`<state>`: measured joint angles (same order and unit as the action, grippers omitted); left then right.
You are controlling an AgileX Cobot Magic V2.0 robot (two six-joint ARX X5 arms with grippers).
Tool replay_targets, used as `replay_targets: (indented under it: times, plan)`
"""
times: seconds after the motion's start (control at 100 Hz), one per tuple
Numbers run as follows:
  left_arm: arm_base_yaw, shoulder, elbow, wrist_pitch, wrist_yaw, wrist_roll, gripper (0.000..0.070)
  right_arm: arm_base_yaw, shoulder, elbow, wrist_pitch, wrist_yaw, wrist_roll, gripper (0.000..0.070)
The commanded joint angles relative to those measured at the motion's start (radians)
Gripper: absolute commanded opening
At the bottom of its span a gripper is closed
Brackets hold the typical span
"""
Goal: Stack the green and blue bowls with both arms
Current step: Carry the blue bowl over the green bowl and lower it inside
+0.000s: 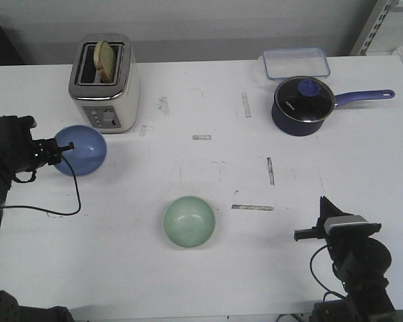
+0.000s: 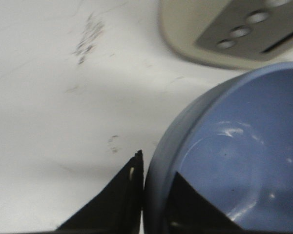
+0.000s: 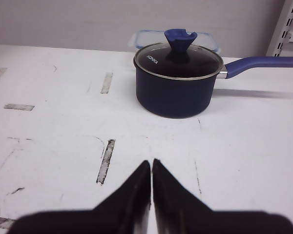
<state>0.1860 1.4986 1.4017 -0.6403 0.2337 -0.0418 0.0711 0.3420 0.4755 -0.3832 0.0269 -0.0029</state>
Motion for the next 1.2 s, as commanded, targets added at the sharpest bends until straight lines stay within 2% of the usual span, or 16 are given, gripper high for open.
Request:
replay_targets:
  times: [0.0,0.28,0.55,0.68,0.81,0.89,1.19]
  plan:
    - [-0.029,-0.029,0.02,-0.008,0.031,-0.056,0.0,0.002,0.007,-0.001,0.008,0.0,0.002,0.0]
    - [-0.285,-0.145,0.02,-0.068,0.03,-0.058,0.0,0.002,0.007,-0.002,0.008,0.0,0.003,0.0]
    - [-0.61,-0.121,0.019,-0.119,0.029,-0.051,0.0,0.002,0.007,-0.005,0.008,0.0,0.003,0.0]
    - [-0.719,-0.081,0.019,-0.121,0.029,-0.011,0.0,0.002,0.007,-0.005,0.008,0.0,0.003,0.0]
    - [-0.793,-0.026,0.019,-0.135,0.029,-0.01,0.0,0.002,0.007,-0.005,0.008,0.0,0.003,0.0]
    - [-0.821,0.011,0.019,-0.144,0.026,0.022,0.0,0.002,0.007,-0.005,0.008,0.0,0.003,0.0]
    - [-0.848,0.114,0.019,-0.143,0.021,0.042,0.0,0.002,0.007,-0.005,0.008,0.0,0.003,0.0]
